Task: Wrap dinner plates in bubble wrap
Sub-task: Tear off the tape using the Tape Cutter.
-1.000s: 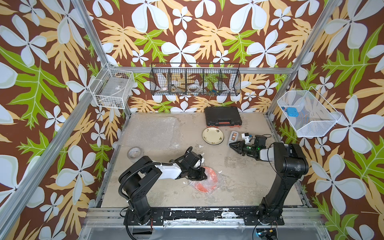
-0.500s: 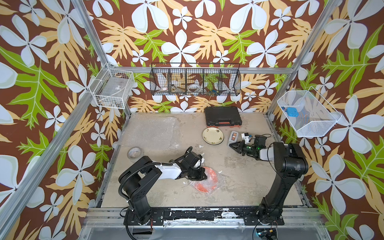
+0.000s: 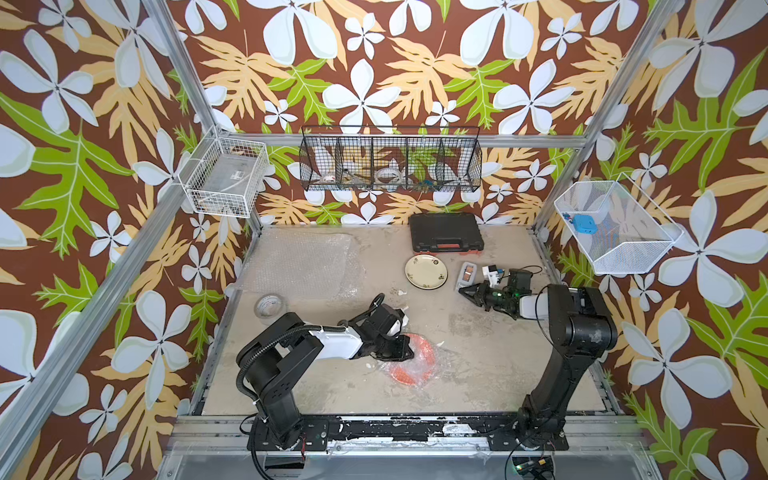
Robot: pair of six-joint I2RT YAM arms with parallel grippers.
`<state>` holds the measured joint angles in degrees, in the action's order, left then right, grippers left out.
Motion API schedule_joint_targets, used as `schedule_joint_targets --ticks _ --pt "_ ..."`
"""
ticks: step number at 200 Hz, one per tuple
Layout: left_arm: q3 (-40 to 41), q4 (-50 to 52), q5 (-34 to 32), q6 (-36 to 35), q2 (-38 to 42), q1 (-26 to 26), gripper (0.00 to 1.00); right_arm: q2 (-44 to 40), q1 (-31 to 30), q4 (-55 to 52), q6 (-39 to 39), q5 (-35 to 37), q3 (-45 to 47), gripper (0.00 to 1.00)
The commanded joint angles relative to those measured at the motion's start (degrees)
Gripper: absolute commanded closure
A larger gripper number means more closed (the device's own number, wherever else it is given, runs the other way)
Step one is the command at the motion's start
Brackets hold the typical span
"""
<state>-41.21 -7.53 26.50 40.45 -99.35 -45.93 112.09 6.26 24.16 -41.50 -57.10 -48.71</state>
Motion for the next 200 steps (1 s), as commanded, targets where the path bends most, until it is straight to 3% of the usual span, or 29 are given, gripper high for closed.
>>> schedule_joint_targets --ticks 1,46,104,146,200 --pt "1.41 15.13 -4.40 0.25 -0.85 -0.12 0.93 0.40 -0.48 -11.69 5.04 7.10 -1.99 1.00" --pt "1.75 15.00 -4.39 0.53 -0.67 -0.08 0.93 1.37 -0.71 -20.96 8.29 14.20 -6.06 1.00" --pt "1.59 15.04 -4.77 0.74 -0.50 -0.07 0.93 -2.89 -0.90 -23.75 9.73 18.54 -7.24 1.00" --pt "2.14 13.74 -5.52 1.78 0.29 -0.07 0.93 -14.40 -1.15 -25.55 10.84 17.69 -5.38 1.00" --pt "3.61 10.67 -5.02 3.65 1.38 0.18 0.93 -33.55 -5.76 -34.94 12.88 17.31 0.04 1.00"
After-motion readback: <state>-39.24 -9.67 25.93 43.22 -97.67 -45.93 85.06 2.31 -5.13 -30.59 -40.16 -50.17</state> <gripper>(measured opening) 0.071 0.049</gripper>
